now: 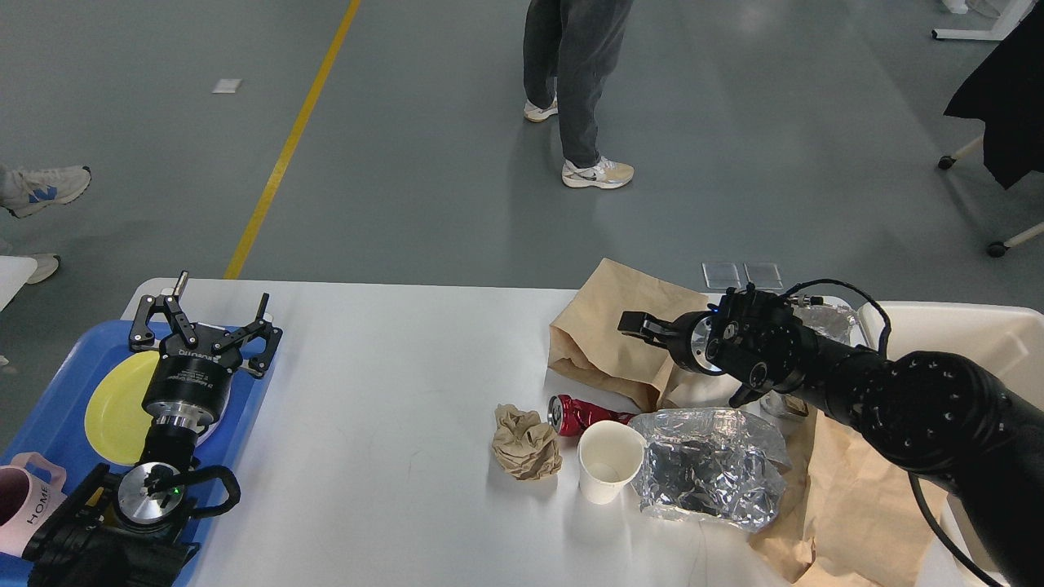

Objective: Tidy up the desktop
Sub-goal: 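Grasp the top of the tall brown paper bag with the right gripper, then lift the brown paper bag and carry it over the white bin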

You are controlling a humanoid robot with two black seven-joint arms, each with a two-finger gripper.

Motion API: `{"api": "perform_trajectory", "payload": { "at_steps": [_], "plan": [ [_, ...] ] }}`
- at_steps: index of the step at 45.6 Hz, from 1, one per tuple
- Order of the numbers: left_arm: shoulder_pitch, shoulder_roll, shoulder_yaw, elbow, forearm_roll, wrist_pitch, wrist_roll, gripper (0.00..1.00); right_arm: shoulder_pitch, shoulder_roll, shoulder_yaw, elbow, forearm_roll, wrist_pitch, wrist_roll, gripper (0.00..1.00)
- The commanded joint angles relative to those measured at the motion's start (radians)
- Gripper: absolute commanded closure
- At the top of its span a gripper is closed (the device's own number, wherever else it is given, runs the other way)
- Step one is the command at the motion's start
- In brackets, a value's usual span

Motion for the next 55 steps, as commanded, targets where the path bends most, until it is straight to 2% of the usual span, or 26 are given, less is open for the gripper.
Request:
{"api": "perform_trajectory", "payload": {
  "at_steps": [1,7,8,10,11,12,13,15,20,26,48,55],
  "plan": [
    [0.0,-0.001,0.0,0.0,0.0,0.0,-0.001,0.04,-0.007,0.0,0.0,-0.001,0.001,-0.003,0.0,0.03],
    [0.0,0.001,0.0,0.0,0.0,0.0,0.0,0.04,-0.004,-0.002,0.0,0.004,0.001,-0.003,0.0,0.21],
    [0.0,-0.001,0.0,0.0,0.0,0.0,-0.001,0.04,-0.004,-0.002,0.0,0.004,0.001,-0.003,0.0,0.27],
    [0.0,0.001,0.0,0.0,0.0,0.0,-0.001,0.04,-0.003,-0.002,0.0,0.008,0.001,-0.003,0.0,0.47],
    [0.0,-0.001,0.0,0.0,0.0,0.0,0.0,0.04,-0.001,0.001,0.0,0.013,0.001,-0.001,0.0,0.6],
    [0.0,0.001,0.0,0.0,0.0,0.0,-0.001,0.04,-0.001,0.0,0.0,0.022,0.001,-0.001,0.0,0.76],
    [0.0,0.001,0.0,0.0,0.0,0.0,0.0,0.04,-0.001,0.001,0.0,0.027,0.001,-0.001,-0.002,0.87],
    [0.0,0.001,0.0,0.0,0.0,0.0,0.0,0.04,0.0,0.0,0.0,0.036,0.001,-0.003,-0.003,1.0],
    [0.0,0.001,0.0,0.0,0.0,-0.001,0.0,0.04,0.008,0.0,0.0,0.044,0.003,-0.003,-0.012,1.0],
    [0.0,0.001,0.0,0.0,0.0,0.0,-0.001,0.04,0.028,-0.006,0.001,0.085,0.006,-0.001,-0.051,1.0],
    [0.0,0.001,0.0,0.0,0.0,0.0,0.0,0.04,0.046,-0.005,0.011,0.101,0.011,-0.003,-0.077,1.0],
    [0.0,-0.001,0.0,0.0,0.0,0.0,0.0,0.04,0.085,-0.017,0.015,0.111,0.084,0.002,-0.083,1.0]
  ]
}}
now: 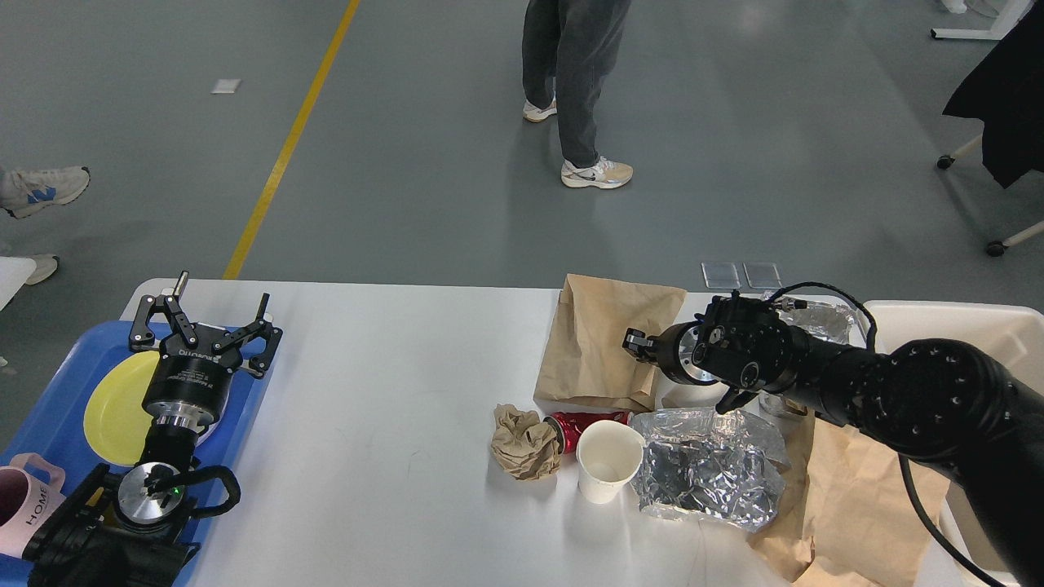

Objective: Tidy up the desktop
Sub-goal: 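Lift the brown paper bag and carry it over the white bin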

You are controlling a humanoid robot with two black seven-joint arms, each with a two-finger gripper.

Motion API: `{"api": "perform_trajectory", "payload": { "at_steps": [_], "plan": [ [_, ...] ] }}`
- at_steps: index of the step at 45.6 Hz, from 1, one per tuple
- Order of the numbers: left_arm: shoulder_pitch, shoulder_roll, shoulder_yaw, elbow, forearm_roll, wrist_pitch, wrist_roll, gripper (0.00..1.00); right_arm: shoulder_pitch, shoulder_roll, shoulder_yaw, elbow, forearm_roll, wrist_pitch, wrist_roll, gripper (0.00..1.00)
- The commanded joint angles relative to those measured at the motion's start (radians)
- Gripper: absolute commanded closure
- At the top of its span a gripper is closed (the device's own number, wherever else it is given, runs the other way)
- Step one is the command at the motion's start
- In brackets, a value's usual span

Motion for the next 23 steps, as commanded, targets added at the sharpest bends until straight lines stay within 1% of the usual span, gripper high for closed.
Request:
{"api": "perform_trajectory", "payload": {
  "at_steps": [1,5,9,12,17,19,20,23],
  "plan": [
    [0.0,0.001,0.0,0.0,0.0,0.0,0.0,0.04,0.046,-0.015,0.0,0.023,0.071,0.005,-0.012,1.0],
    [0.0,-0.001,0.0,0.0,0.0,0.0,0.0,0.04,0.134,-0.069,-0.009,0.139,0.1,0.005,-0.05,1.0],
    [0.0,0.001,0.0,0.0,0.0,0.0,0.0,0.04,0.237,-0.135,-0.023,0.279,0.1,0.005,-0.099,1.0],
    [0.0,-0.001,0.0,0.0,0.0,0.0,0.0,0.04,0.327,-0.182,-0.055,0.368,0.102,0.008,-0.122,1.0],
    [0.0,0.001,0.0,0.0,0.0,0.0,0.0,0.04,0.474,-0.236,-0.181,0.484,0.12,0.021,-0.124,1.0],
    [0.0,0.001,0.0,0.0,0.0,0.0,0.001,0.04,0.534,-0.253,-0.233,0.53,0.154,0.023,-0.124,1.0],
    [0.0,0.001,0.0,0.0,0.0,0.0,0.0,0.04,0.592,-0.265,-0.288,0.575,0.186,0.028,-0.119,1.0],
    [0.0,0.001,0.0,0.0,0.0,0.0,0.001,0.04,0.689,-0.271,-0.386,0.644,0.192,0.078,-0.112,1.0]
  ]
}}
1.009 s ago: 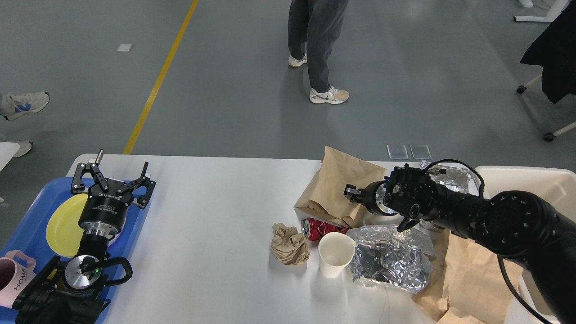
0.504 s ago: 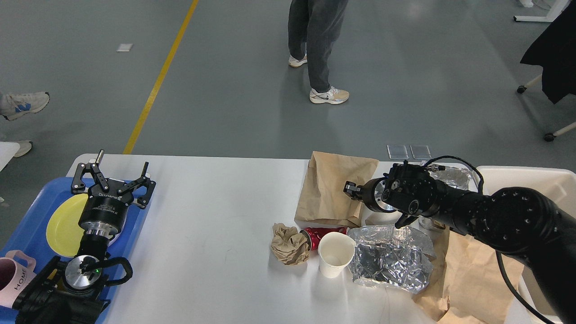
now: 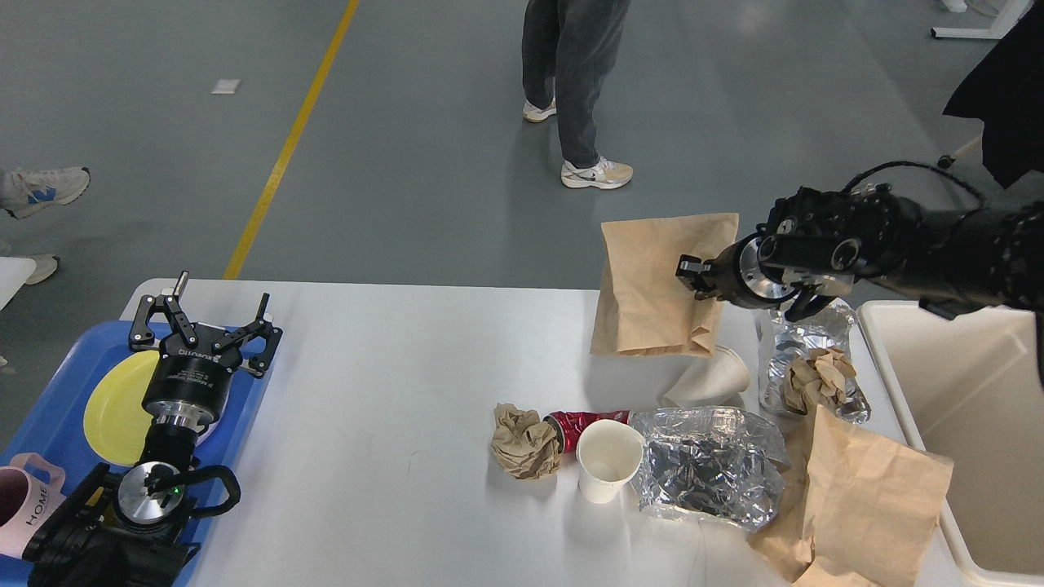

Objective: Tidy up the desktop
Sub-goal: 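Lift the brown paper bag and carry it over the white bin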

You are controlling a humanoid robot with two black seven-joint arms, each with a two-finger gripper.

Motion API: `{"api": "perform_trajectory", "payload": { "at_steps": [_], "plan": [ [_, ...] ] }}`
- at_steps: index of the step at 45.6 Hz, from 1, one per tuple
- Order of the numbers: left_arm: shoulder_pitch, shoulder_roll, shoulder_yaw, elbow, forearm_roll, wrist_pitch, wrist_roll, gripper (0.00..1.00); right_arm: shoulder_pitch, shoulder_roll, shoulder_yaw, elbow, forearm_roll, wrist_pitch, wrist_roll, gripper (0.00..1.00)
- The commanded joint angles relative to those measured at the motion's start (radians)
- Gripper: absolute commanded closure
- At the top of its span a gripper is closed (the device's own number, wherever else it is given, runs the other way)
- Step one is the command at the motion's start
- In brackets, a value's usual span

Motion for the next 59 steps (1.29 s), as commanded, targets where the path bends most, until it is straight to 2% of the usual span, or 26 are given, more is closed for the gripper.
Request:
{"api": "perform_trajectory", "payload": {
  "at_steps": [1,11,14,19,22,27,29,37,43,48,52,59],
  "plan": [
    [0.0,0.0,0.0,0.0,0.0,0.0,0.001,0.04,0.187,-0.018,-0.185,0.136,0.037,0.085,0.011,1.0],
    [0.0,0.0,0.0,0.0,0.0,-0.001,-0.001,0.04,0.491,-0.023,-0.399,0.323,0.029,0.404,0.024,1.0],
    [0.0,0.0,0.0,0.002,0.0,0.0,-0.001,0.04,0.603,-0.023,-0.436,0.419,0.0,0.447,0.026,1.0],
    [0.0,0.0,0.0,0.0,0.0,0.0,-0.001,0.04,0.763,-0.023,-0.465,0.564,-0.045,0.459,0.035,1.0],
    [0.0,0.0,0.0,0.0,0.0,0.0,-0.001,0.04,0.803,-0.021,-0.514,0.601,-0.055,0.459,0.085,1.0],
    [0.0,0.0,0.0,0.0,0.0,0.0,-0.001,0.04,0.809,-0.012,-0.633,0.604,-0.069,0.461,0.266,1.0],
    [0.0,0.0,0.0,0.0,0.0,0.0,-0.001,0.04,0.809,-0.01,-0.666,0.604,-0.083,0.459,0.309,1.0],
    [0.0,0.0,0.0,0.0,0.0,0.0,-0.001,0.04,0.806,-0.061,-0.729,0.601,-0.088,0.45,0.319,1.0],
    [0.002,0.0,0.0,0.0,0.0,0.0,-0.001,0.04,0.766,-0.159,-0.821,0.548,-0.085,0.388,0.317,1.0],
    [0.002,0.0,0.0,0.0,0.0,0.0,-0.001,0.04,0.659,-0.349,-0.847,0.451,-0.091,0.288,0.307,1.0],
    [0.002,0.0,0.0,0.0,0.0,0.0,-0.001,0.04,0.524,-0.49,-0.827,0.294,-0.106,0.26,0.293,1.0],
    [0.002,0.0,0.0,0.0,0.0,0.0,-0.001,0.04,0.171,-0.621,-0.655,-0.024,-0.094,0.242,0.293,1.0]
  ]
}}
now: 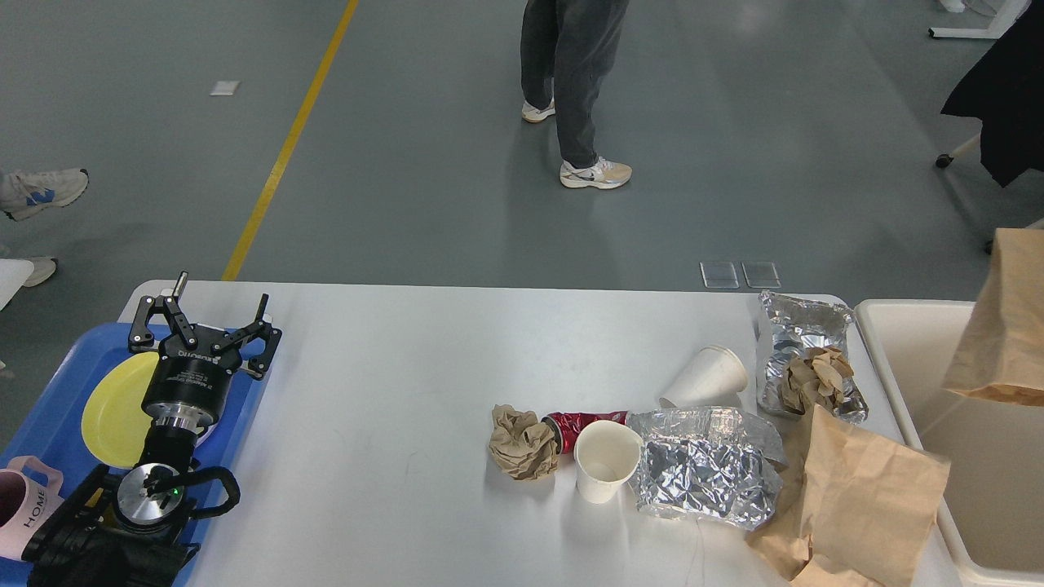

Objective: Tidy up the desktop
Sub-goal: 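Lift the brown paper bag and carry it over the white bin, then drop the brown paper bag into the white bin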

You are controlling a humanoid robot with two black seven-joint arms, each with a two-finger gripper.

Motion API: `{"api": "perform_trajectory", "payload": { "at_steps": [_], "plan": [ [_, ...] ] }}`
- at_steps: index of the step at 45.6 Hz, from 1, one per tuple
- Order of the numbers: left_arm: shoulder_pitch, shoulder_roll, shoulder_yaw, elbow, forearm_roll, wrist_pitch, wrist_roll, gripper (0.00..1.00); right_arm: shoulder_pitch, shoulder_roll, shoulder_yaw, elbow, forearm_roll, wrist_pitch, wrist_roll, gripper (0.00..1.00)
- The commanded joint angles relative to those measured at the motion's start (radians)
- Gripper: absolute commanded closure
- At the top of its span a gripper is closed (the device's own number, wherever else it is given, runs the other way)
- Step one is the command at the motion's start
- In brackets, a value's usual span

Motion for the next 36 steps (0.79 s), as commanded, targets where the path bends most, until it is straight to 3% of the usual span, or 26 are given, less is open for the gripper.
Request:
{"api": "perform_trajectory", "payload": {
  "at_steps": [1,11,20,27,30,36],
  "plan": [
    [0.0,0.0,0.0,0.0,0.0,0.0,0.0,0.04,-0.322,-0.104,0.178,-0.256,0.011,-0.016,-0.001,1.0],
    [-0.002,0.0,0.0,0.0,0.0,0.0,0.0,0.04,-0.911,-0.093,0.626,-0.577,0.014,-0.12,-0.006,1.0],
    [-0.002,0.0,0.0,0.0,0.0,0.0,0.0,0.04,-1.308,0.094,0.83,-0.876,0.014,-0.253,-0.02,1.0],
    [-0.002,0.0,0.0,0.0,0.0,0.0,0.0,0.04,-1.508,0.241,0.905,-1.078,0.014,-0.286,-0.026,1.0],
    [-0.002,0.0,0.0,0.0,0.0,0.0,0.0,0.04,-1.554,0.307,0.91,-1.146,0.013,-0.307,-0.058,1.0],
    [-0.002,0.0,0.0,0.0,0.0,0.0,0.0,0.04,-1.603,0.369,0.925,-1.164,0.016,-0.353,-0.089,1.0]
  ]
}}
